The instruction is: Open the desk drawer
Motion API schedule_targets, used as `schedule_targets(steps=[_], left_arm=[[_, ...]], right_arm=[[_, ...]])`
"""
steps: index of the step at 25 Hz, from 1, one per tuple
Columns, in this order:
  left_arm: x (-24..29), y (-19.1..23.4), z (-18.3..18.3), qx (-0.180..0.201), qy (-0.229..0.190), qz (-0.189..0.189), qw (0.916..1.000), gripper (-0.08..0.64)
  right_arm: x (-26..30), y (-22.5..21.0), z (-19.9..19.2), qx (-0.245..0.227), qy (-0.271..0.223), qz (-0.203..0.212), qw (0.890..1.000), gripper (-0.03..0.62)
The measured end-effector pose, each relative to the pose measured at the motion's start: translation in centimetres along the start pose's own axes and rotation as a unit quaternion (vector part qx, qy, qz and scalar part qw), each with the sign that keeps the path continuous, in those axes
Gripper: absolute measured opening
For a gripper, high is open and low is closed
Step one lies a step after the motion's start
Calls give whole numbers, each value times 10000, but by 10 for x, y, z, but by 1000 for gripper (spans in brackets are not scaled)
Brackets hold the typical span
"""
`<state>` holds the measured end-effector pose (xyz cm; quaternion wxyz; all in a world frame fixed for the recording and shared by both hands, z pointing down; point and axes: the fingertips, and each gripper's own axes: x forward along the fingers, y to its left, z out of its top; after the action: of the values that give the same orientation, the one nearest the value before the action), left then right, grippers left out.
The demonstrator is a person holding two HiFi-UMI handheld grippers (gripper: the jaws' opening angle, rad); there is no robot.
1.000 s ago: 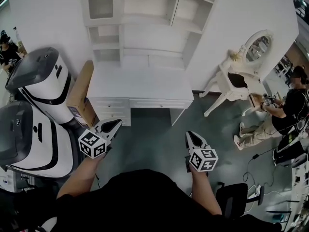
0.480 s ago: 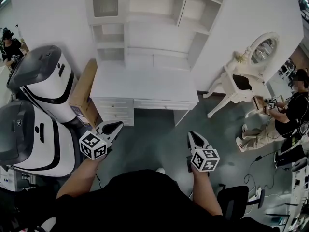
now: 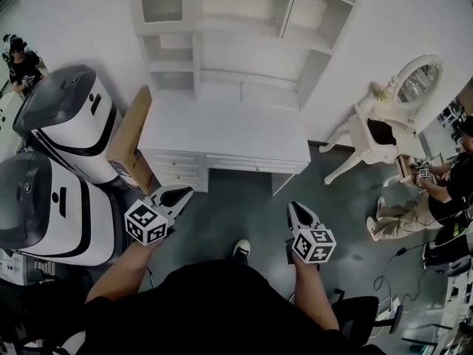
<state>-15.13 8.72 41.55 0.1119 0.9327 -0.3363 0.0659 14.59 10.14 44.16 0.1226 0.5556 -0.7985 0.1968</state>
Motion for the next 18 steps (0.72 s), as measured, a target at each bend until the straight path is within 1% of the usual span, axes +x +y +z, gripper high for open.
schedule_targets(steps=[10,18], left_arm=[[65,27,19,-66,80,376,9992,17],[107,28,25,-54,158,487,9987,17]], right_arm=[[74,-49,31,-12,130,469,9988,23],[116,-79,47,-55,233,794,9966,23]])
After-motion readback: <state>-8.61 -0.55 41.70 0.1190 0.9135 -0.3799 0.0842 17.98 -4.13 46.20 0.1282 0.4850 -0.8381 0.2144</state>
